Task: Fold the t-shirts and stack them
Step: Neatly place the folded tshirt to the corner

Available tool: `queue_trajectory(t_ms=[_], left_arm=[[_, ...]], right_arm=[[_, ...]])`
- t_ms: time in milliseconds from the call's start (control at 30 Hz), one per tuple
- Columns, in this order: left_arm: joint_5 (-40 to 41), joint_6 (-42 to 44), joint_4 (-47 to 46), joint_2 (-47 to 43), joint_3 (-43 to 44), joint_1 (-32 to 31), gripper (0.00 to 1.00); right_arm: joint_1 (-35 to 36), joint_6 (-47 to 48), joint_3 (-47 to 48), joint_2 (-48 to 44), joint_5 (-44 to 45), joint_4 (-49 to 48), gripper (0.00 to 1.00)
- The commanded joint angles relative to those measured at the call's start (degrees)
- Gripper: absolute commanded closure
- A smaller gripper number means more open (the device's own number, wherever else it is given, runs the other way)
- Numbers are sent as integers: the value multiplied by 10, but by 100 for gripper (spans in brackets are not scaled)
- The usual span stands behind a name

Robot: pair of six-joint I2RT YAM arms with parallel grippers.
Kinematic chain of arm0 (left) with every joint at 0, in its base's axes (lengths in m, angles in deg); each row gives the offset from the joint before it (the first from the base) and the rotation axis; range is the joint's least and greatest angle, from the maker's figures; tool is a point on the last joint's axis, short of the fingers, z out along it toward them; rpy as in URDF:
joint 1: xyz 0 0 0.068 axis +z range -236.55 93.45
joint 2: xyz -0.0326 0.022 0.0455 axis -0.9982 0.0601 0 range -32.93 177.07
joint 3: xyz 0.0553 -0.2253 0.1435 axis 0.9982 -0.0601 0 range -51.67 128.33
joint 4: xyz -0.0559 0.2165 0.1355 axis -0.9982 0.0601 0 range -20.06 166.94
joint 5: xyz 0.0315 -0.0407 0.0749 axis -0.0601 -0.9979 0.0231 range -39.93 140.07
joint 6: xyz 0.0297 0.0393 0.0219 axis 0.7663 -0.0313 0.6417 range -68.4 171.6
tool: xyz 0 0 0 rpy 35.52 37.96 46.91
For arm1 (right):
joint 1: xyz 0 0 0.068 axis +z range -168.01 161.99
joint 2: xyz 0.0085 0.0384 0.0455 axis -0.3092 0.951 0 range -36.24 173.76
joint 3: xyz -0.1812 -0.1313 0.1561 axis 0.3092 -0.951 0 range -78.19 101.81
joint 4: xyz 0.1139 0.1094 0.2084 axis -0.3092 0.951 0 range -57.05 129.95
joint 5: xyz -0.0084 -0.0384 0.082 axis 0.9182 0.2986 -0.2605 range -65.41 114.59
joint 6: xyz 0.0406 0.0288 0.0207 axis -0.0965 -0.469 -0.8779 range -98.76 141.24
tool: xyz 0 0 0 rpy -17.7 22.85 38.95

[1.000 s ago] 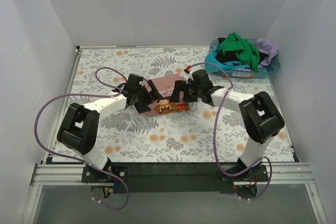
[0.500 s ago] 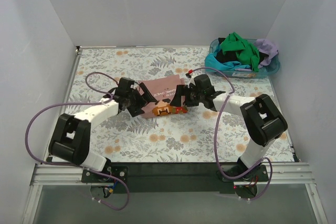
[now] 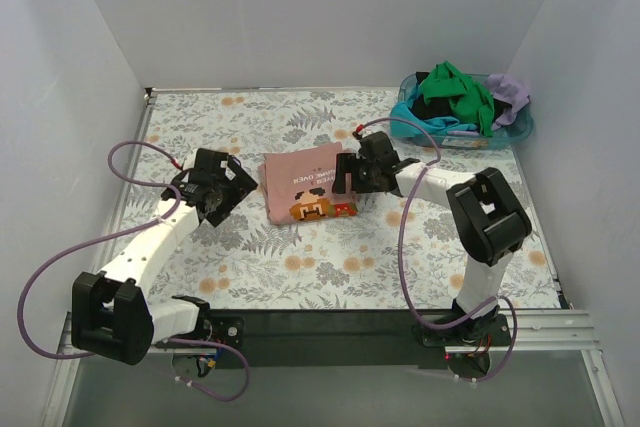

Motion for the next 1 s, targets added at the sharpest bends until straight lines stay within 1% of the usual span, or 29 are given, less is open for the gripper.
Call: queue_trajectory(t_ms=[0,33,67,133,167,233,267,300,333,367,400,467,500,533,600,667,700,767,800,833,867,900,967], left_arm=[[-23,-2,6,-21,-19,3,2],[-29,-3,4,-21,-20,4,2],[-29,-7,5,-20,-21,4,2],[-28,-7,8,-18,-26,5,2],[-28,-7,10,-19,-27,5,2],[-29,-4,4,-23,-37,6,2],[-43,0,-1,-25,-39,7,2],[-48,2,-2,-25,-41,7,2],[-53,3,-5,-29,-43,8,2],[-59,6,-8,-32,-45,9,2],[-58,8,-7,-34,-47,9,2],[-59,10,-6,-41,-48,11,2],[-62,10,-8,-45,-48,11,2],[-69,11,-20,-48,-51,11,2],[-90,15,-39,-60,-63,11,2],[-91,15,-46,-62,-65,12,2],[-91,15,-45,-64,-66,13,2],[-90,17,-50,-66,-67,14,2],[-91,20,-54,-66,-69,15,2],[-112,23,-63,-66,-70,15,2],[-121,31,-66,-65,-70,16,2],[-130,33,-69,-63,-70,15,2],[-139,38,-76,-61,-71,16,2]], right_arm=[[1,11,46,41,28,27,11],[2,9,51,59,23,28,14],[4,9,64,66,23,30,22],[10,9,69,80,20,31,33],[13,10,68,83,22,31,45],[24,10,64,84,30,31,56],[27,10,61,82,33,33,70],[32,10,55,80,36,33,77],[33,11,53,76,43,36,86],[33,10,51,73,44,40,90],[33,13,46,69,63,55,94],[33,33,42,53,112,80,99],[30,44,44,47,138,130,99],[27,48,43,35,193,158,99],[4,62,29,18,228,207,99],[-22,98,-12,-14,239,213,99],[-48,105,-26,-25,247,212,99],[-78,127,-58,-50,263,214,99],[-111,133,-64,-57,265,214,99],[-128,139,-69,-63,266,213,99],[-144,148,-73,-64,271,213,99],[-177,150,-73,-64,279,212,99],[-212,146,-72,-63,281,209,99]])
